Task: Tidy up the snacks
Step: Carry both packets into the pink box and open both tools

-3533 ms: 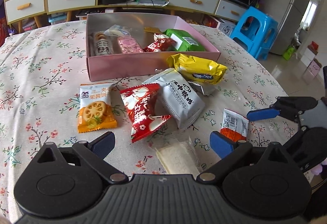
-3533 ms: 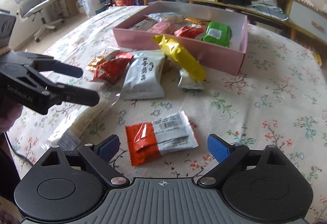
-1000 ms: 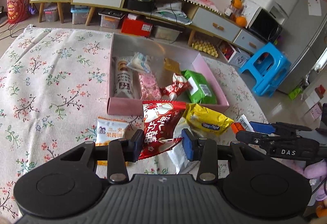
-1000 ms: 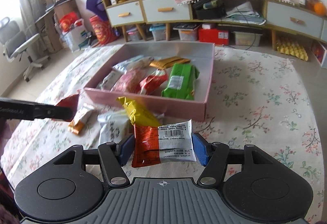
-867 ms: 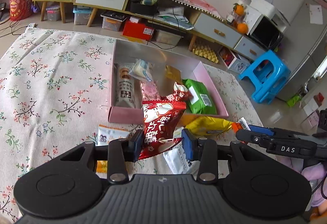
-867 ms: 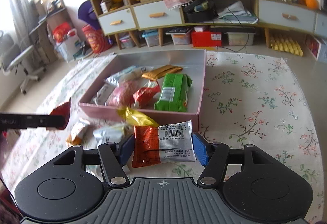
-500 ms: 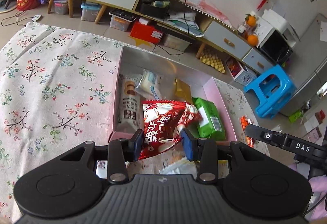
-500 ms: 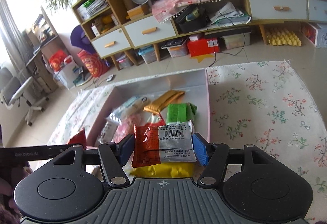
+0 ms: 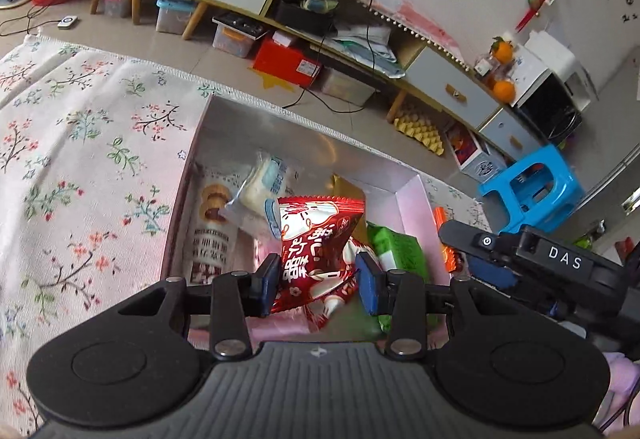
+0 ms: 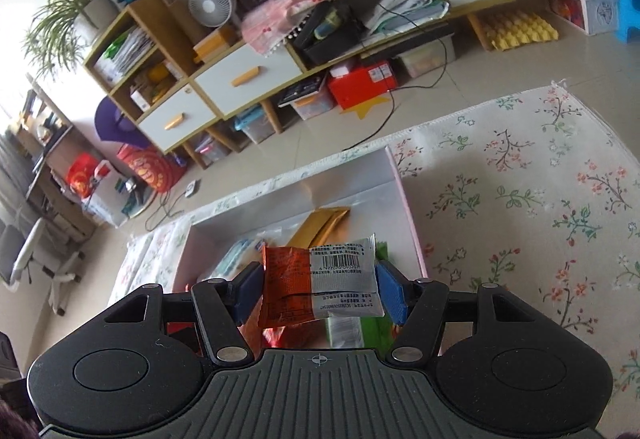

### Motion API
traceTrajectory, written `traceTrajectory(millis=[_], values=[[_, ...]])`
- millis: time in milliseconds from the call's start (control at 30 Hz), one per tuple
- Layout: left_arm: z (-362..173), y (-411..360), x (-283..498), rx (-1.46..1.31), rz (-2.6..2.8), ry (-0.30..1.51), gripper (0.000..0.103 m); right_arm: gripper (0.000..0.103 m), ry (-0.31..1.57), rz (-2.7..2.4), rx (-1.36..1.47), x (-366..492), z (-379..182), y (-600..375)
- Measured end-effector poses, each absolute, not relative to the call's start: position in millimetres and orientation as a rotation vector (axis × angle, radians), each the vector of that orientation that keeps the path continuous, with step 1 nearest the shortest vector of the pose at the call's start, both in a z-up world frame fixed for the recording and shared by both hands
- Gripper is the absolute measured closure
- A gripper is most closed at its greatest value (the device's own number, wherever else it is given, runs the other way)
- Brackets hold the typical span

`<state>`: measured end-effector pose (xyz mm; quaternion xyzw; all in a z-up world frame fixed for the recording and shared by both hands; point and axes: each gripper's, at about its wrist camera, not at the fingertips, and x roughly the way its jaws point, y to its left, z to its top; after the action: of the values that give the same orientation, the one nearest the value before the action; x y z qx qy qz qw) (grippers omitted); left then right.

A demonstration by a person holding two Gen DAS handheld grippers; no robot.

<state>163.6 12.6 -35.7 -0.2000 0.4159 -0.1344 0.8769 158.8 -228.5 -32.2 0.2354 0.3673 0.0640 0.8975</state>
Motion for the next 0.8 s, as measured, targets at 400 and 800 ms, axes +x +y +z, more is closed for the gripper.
traceTrajectory(millis=[400,800], values=[[-52,0,187,-0.445,-0.33,0.883,0.066,0.041,0.742,0.142,0.521,195,-45,-224],[-56,6,199,-0.487,-0.281,0.843,0.065,0.041,0.757,0.148,0.523,207,-56,-219]])
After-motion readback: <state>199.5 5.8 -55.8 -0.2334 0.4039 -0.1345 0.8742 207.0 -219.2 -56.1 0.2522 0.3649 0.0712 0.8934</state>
